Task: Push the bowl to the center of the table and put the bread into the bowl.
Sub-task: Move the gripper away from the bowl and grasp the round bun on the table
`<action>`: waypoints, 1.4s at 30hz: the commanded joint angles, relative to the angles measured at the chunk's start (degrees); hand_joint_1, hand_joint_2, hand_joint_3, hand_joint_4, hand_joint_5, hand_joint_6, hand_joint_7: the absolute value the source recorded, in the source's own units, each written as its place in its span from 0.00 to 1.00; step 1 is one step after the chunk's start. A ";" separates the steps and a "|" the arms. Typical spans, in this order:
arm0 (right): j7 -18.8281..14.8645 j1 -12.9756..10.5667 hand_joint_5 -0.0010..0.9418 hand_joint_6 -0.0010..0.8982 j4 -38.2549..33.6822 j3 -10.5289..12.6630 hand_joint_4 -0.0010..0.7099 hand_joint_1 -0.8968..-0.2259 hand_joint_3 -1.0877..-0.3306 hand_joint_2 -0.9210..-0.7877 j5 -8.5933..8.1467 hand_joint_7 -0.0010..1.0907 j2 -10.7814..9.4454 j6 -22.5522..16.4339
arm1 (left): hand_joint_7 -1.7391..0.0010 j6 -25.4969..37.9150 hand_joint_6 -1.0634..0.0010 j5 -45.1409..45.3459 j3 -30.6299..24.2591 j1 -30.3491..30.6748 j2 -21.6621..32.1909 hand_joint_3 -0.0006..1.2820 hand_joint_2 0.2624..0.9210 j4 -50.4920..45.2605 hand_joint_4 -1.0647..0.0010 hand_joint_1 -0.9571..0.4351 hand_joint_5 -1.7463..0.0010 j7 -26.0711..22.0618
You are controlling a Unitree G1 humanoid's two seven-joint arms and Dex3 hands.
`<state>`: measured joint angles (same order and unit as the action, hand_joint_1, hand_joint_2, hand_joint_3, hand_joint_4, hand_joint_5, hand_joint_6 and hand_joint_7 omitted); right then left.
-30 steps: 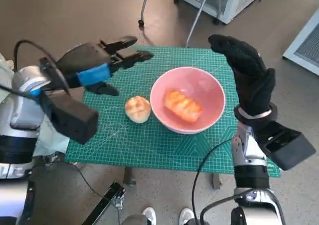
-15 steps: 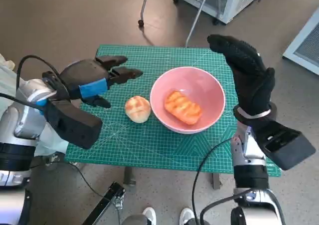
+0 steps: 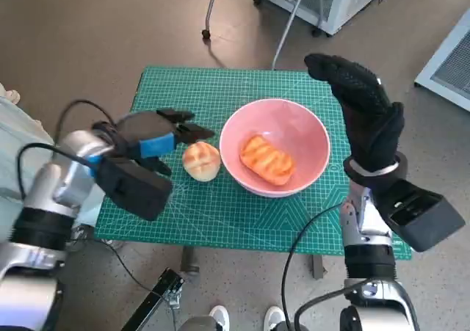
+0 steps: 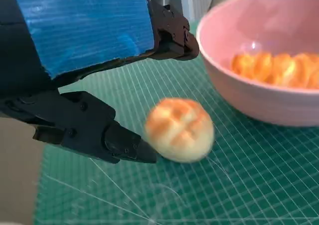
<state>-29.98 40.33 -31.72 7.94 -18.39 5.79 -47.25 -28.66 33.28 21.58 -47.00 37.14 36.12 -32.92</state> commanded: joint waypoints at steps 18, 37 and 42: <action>-0.08 -1.68 0.01 0.00 0.10 -0.08 0.39 0.30 0.41 0.00 0.32 0.72 0.82 0.60 | 0.91 2.62 0.63 6.38 6.74 -7.40 -9.18 0.00 0.87 18.07 0.68 0.59 0.99 9.69; 0.37 -2.64 0.01 0.00 1.88 -0.25 0.39 0.30 0.41 0.00 0.61 0.74 0.85 1.58 | 0.32 -2.49 0.45 9.93 10.87 -10.28 -8.72 0.11 1.00 27.77 0.46 0.68 0.29 19.55; 0.50 -2.51 0.01 0.00 1.62 -0.21 0.39 0.30 0.41 0.00 0.76 0.74 0.68 1.55 | 0.30 -2.25 0.45 8.70 9.82 -11.57 -7.34 0.10 1.00 28.53 0.44 0.69 0.28 17.50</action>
<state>-29.90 39.25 -29.91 7.81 -17.90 6.47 -46.27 -31.02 42.70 32.11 -56.45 27.93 63.94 -14.24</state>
